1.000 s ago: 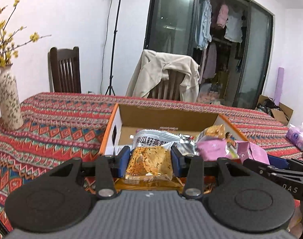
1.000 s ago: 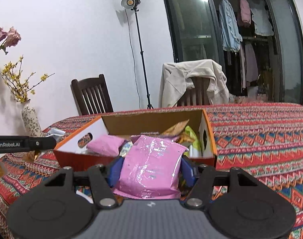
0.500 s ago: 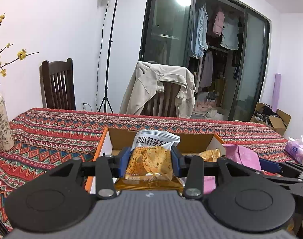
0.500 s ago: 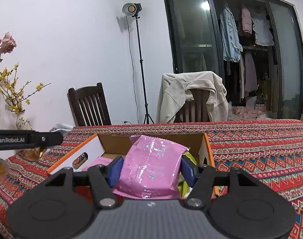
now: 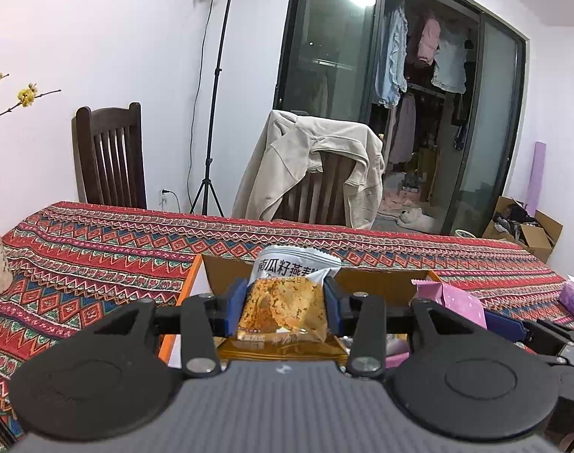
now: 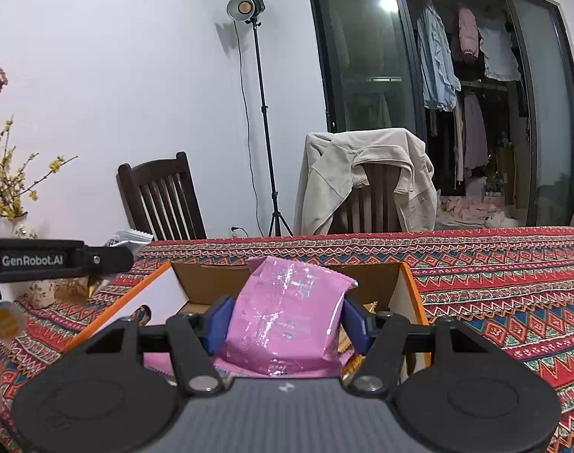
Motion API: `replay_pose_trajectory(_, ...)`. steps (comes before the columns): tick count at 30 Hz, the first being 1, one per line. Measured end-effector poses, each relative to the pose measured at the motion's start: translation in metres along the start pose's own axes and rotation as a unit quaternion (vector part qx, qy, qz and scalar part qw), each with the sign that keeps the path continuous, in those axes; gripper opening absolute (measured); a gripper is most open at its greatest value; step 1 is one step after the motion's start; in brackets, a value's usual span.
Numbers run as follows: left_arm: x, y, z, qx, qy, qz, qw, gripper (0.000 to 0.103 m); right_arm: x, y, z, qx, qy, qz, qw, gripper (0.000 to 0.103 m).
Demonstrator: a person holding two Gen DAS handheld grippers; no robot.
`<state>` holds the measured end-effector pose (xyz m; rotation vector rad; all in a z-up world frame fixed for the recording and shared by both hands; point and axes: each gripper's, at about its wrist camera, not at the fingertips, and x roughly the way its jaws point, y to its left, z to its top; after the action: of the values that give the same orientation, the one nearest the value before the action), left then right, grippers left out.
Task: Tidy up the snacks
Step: 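Carry both packets over the box and open both grippers to drop them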
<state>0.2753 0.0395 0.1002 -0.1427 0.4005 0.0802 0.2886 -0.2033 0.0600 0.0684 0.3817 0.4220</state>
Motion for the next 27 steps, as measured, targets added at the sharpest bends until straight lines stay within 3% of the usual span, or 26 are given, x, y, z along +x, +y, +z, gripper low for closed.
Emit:
replay_pose_trajectory(22, 0.046, 0.010, -0.016, 0.000, 0.017, 0.013, 0.9998, 0.045, 0.038, -0.017, -0.013, 0.015, 0.011, 0.009, 1.000, 0.061)
replay_pose_trajectory(25, 0.046, 0.009, -0.016, -0.001, 0.020, 0.009, 0.9997, 0.053, 0.039, -0.017, -0.014, 0.015, 0.014, 0.009, 1.000, 0.064)
replay_pose_trajectory(26, 0.046, 0.009, -0.017, 0.001, 0.019, 0.008, 0.9998, 0.060, 0.039, -0.018, -0.013, 0.016, 0.012, 0.007, 1.000, 0.068)
replay_pose_trajectory(27, 0.045, 0.009, -0.018, 0.002, 0.017, 0.008, 0.9998, 0.067, 0.038, -0.019, -0.013, 0.018, 0.011, 0.007, 1.000, 0.080)
